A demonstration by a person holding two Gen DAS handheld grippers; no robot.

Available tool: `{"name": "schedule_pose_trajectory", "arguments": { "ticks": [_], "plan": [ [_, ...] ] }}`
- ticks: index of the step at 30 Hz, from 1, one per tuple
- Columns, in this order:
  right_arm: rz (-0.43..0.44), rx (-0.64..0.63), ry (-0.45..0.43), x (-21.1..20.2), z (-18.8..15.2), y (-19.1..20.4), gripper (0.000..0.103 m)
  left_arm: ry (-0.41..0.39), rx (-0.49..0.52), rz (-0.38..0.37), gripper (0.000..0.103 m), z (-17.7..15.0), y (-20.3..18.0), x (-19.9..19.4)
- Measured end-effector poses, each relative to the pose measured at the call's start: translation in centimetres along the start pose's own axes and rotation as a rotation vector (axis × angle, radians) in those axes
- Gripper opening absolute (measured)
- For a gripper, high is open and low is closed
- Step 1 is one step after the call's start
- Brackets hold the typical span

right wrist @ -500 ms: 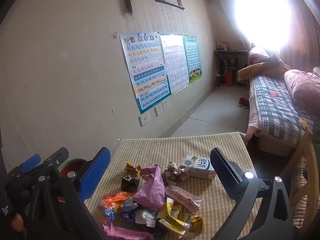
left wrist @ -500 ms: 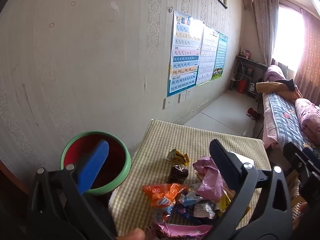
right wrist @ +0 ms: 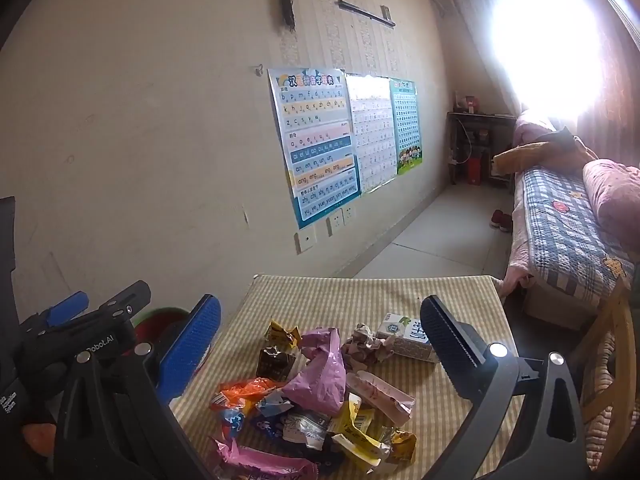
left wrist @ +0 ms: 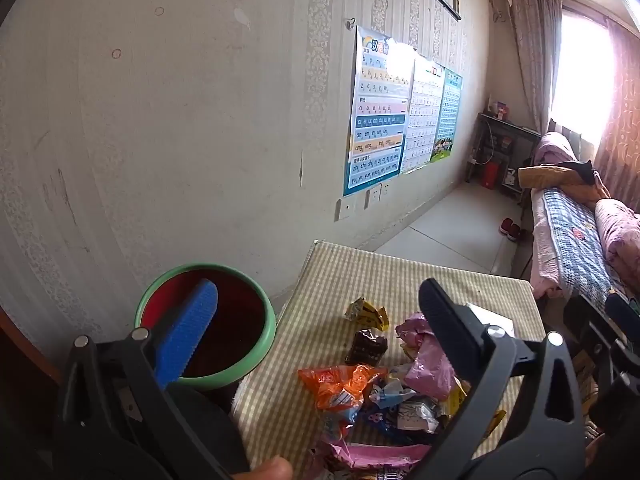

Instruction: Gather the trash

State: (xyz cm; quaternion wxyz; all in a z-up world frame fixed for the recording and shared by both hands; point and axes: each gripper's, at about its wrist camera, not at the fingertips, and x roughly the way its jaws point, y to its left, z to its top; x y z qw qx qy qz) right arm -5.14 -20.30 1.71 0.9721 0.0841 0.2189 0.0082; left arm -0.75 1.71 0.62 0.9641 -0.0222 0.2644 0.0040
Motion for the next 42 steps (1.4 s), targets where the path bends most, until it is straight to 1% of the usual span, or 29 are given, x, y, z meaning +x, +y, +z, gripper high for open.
{"name": "schedule_pose_trajectory", "arguments": {
  "ticks": [24,42],
  "plan": [
    [0.022,0.002,0.041,1.6,-0.5,-0.2,0.096,0.047,0.010,0.018,0.099,-0.7,-0.1,1.8],
    [0.023,0.008,0.048,2.1,-0.8,-0.2,0.096,0.055,0.012,0.025,0.099,-0.9,-0.1,2.1]
  ]
}}
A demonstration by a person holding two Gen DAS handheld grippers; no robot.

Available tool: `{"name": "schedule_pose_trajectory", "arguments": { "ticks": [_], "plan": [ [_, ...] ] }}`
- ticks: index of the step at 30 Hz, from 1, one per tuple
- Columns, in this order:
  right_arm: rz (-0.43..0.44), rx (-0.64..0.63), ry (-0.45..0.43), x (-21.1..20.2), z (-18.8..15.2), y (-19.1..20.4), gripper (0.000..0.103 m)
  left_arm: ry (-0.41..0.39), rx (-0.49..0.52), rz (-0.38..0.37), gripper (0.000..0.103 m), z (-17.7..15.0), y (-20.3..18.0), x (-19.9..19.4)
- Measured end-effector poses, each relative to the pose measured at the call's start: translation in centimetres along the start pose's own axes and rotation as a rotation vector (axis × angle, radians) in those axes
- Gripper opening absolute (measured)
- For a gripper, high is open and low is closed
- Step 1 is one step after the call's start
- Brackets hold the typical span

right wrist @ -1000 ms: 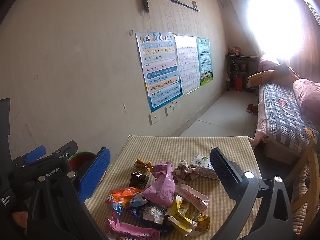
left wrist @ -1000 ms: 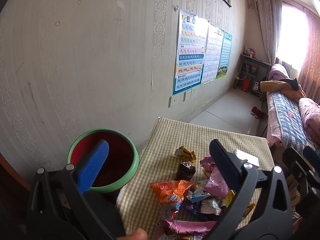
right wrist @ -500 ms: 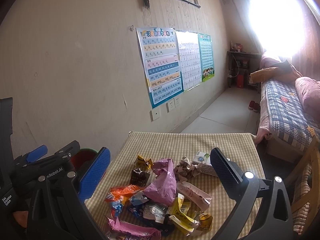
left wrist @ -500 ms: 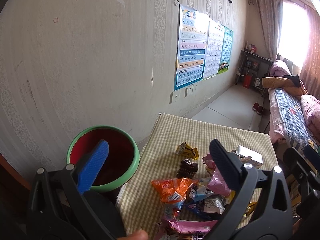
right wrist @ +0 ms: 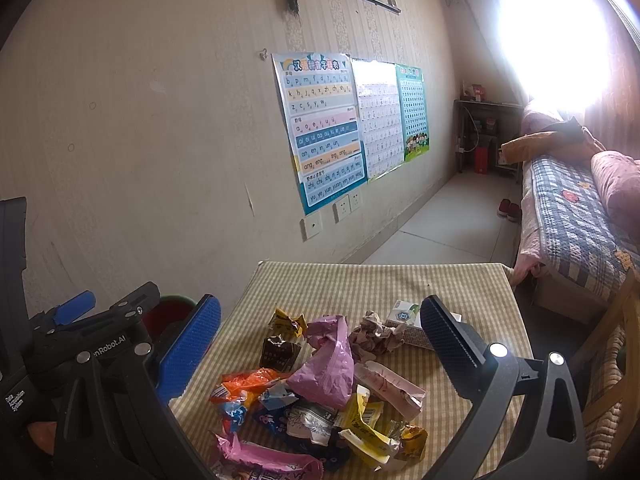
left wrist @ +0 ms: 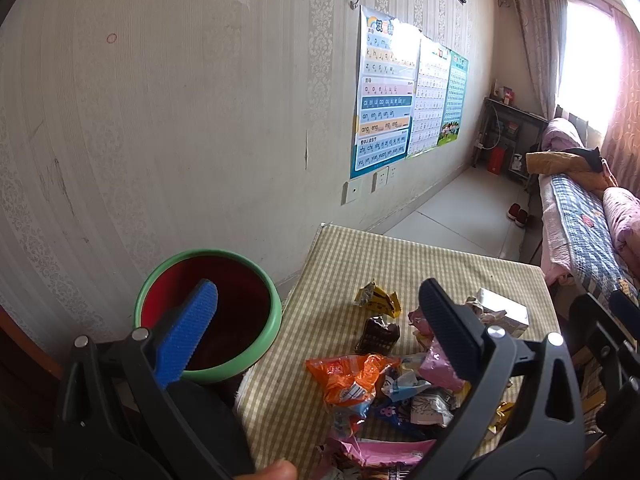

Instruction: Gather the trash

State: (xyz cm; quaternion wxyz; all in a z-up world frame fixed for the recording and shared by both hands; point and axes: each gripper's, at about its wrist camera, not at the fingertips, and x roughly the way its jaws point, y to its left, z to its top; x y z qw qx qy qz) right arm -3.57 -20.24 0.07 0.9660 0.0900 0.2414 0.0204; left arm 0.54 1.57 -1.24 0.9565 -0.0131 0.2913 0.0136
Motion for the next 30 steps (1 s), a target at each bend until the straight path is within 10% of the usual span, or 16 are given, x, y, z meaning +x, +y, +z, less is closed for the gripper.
{"name": "schedule_pose_trajectory", "arguments": {
  "ticks": [30],
  "plan": [
    [-0.018,-0.008,0.045,1.0,-1.2,-1.0,0.096,0.014,0.061,0.005,0.099,-1.3,1.1,0.9]
  ]
}}
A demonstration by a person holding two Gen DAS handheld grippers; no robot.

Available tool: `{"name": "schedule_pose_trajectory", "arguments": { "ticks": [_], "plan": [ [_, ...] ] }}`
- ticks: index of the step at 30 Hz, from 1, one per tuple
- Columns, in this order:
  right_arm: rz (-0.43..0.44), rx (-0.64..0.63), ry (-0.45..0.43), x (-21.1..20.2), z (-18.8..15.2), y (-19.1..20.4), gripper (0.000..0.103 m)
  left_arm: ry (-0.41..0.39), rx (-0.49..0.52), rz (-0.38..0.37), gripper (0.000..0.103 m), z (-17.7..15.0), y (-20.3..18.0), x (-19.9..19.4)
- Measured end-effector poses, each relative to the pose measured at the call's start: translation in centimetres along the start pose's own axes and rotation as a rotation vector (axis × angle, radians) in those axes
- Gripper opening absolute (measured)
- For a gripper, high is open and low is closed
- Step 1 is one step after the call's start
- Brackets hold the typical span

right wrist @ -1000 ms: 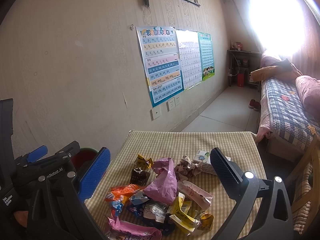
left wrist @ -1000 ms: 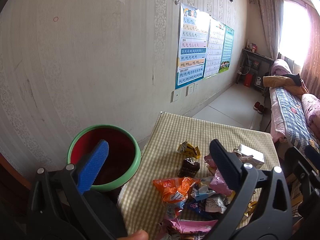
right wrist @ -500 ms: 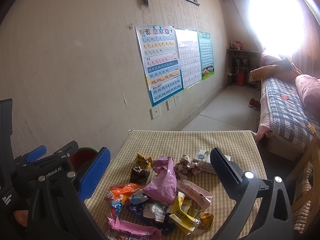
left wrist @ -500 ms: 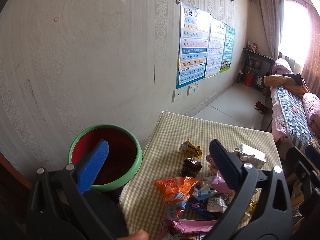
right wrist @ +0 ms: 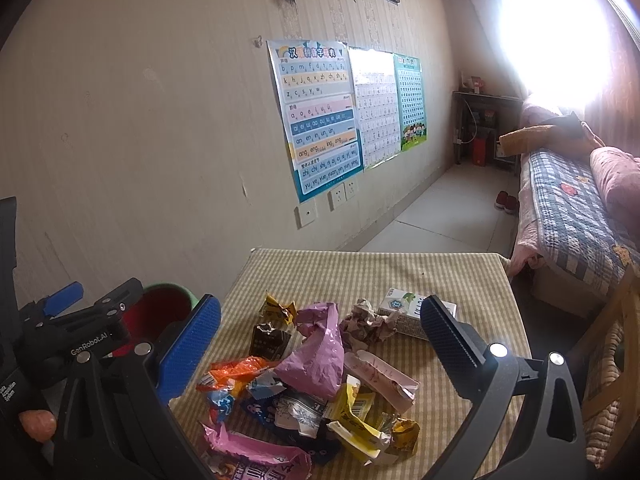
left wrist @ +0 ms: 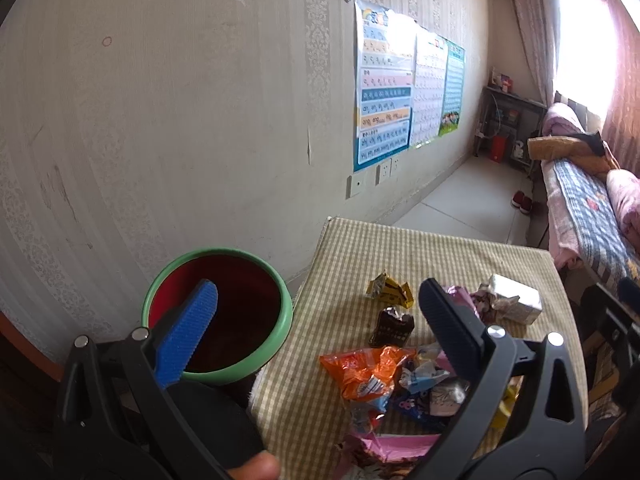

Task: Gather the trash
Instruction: 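Grasp the orange snack bag with the left tool while the right tool grasps the pink bag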

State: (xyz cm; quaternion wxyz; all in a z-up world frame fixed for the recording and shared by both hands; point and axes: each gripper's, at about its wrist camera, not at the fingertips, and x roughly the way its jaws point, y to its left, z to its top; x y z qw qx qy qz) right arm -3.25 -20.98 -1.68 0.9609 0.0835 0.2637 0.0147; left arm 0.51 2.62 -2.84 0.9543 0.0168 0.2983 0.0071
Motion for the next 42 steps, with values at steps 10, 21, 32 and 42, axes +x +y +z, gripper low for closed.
{"name": "schedule_pose_trajectory", "arguments": {
  "ticks": [10,21,32,42],
  "plan": [
    [-0.007,0.048,0.209,4.0,-4.5,-3.5,0.096,0.246,0.084,-0.071,0.082,-5.5,-0.5,5.6],
    [0.112,0.102,0.330,8.5,-5.7,-3.7,0.090,0.431,0.129,-0.188,0.040,-8.2,-3.2,10.5],
    [0.134,0.206,0.441,15.1,-5.4,-3.7,0.074,0.382,0.069,-0.200,0.037,-7.3,-1.9,9.1],
    [0.214,0.207,0.424,14.4,-4.7,-2.9,0.034,0.342,0.063,-0.213,0.037,-6.5,-1.5,8.1]
  ]
}}
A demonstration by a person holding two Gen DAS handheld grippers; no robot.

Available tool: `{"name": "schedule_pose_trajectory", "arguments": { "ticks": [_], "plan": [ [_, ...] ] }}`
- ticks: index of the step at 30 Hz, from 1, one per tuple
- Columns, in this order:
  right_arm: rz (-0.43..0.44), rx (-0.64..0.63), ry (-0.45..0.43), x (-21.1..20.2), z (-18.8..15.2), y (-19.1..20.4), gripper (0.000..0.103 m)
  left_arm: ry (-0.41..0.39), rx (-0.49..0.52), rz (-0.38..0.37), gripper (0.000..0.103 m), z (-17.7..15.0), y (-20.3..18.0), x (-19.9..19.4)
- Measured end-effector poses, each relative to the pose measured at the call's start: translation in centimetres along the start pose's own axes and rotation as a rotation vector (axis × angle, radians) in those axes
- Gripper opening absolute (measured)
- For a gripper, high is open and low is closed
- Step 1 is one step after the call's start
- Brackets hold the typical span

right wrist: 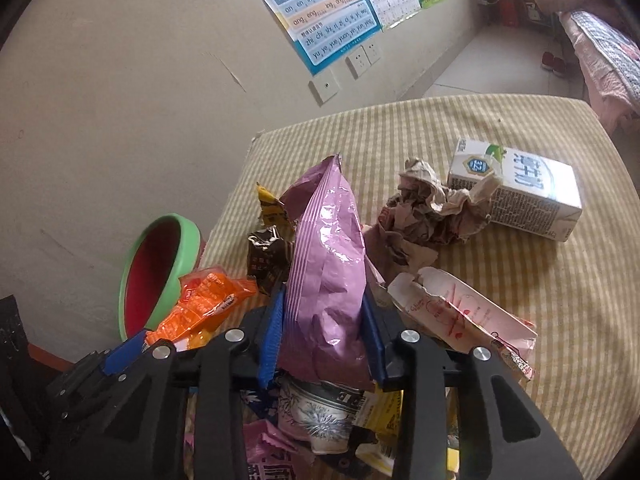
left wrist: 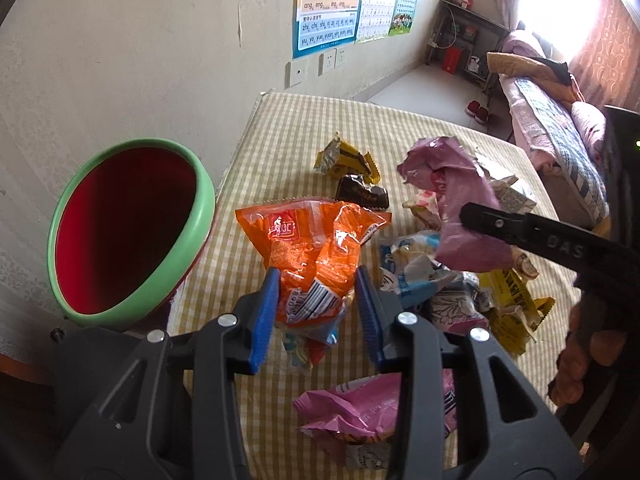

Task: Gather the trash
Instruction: 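Grasp the orange snack bag with the left tool while the right tool grasps the pink bag, then carry both bags over the green bin and open both tools to drop them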

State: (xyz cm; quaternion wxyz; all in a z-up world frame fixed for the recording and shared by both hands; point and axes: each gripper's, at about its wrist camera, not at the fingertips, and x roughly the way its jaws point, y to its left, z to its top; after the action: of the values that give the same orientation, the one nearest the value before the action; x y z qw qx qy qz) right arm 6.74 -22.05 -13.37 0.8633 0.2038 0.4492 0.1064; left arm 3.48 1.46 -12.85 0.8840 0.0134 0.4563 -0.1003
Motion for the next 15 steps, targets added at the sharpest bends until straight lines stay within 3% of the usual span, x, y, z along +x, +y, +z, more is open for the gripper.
{"name": "schedule_pose_trajectory", "arguments": {
  "ticks": [7,15],
  "plan": [
    [0.071,-0.078,-0.070,-4.4,0.8,4.1,0.034,-0.107,-0.035,0.030,0.037,1.5,2.2,-3.0],
    [0.161,-0.174,-0.026,-2.2,2.1,10.6,0.035,-0.220,-0.124,0.234,0.037,2.8,9.5,-5.8]
  ]
}}
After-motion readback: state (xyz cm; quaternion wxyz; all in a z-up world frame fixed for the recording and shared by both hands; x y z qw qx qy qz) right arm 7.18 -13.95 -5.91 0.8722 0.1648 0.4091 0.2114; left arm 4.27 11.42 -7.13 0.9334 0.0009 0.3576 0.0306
